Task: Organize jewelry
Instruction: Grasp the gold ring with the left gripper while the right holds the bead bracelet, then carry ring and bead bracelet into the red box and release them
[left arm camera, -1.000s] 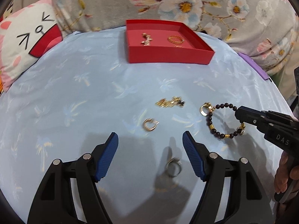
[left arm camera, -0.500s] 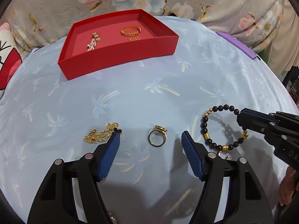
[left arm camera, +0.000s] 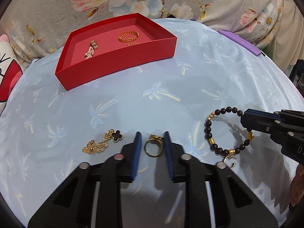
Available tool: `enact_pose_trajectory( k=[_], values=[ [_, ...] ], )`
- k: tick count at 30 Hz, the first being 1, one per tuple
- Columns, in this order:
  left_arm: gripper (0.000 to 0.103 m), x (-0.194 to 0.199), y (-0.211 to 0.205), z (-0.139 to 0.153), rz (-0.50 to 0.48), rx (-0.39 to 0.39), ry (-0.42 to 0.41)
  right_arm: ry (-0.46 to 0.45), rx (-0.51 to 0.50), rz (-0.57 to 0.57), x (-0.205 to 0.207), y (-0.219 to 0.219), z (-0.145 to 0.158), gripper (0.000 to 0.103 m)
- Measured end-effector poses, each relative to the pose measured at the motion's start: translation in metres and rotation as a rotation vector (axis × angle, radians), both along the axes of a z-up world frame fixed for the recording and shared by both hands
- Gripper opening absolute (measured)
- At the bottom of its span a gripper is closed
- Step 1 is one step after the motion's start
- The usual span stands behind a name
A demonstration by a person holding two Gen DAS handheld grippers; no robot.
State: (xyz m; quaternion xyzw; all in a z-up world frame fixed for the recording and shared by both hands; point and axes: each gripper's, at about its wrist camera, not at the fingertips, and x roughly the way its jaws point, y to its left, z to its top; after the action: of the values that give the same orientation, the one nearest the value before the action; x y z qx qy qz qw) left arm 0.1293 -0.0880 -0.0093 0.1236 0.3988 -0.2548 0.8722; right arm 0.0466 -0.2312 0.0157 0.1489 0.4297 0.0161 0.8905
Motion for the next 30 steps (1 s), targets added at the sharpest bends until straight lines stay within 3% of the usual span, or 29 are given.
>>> enact_pose_trajectory(
  k=[7,17,26,30],
  values=[
    [0.019,-0.003,0.005,0.008,-0.016,-0.032,0.006,-0.030,-0.017,0.018,0.000,0.007,0.016,0.007],
    [0.019,0.023,0.036,0.061,-0.012,-0.134,0.006,-0.113,-0.035,0.107,0.040,0.016,0.070,0.007],
    [0.019,0.118,0.058,0.119,0.077,-0.151,-0.075,-0.159,-0.026,0.174,0.152,0.029,0.123,0.007],
    [0.019,0.176,0.048,0.131,0.110,-0.126,-0.094,-0.133,-0.027,0.156,0.220,0.031,0.125,0.007]
  ],
)
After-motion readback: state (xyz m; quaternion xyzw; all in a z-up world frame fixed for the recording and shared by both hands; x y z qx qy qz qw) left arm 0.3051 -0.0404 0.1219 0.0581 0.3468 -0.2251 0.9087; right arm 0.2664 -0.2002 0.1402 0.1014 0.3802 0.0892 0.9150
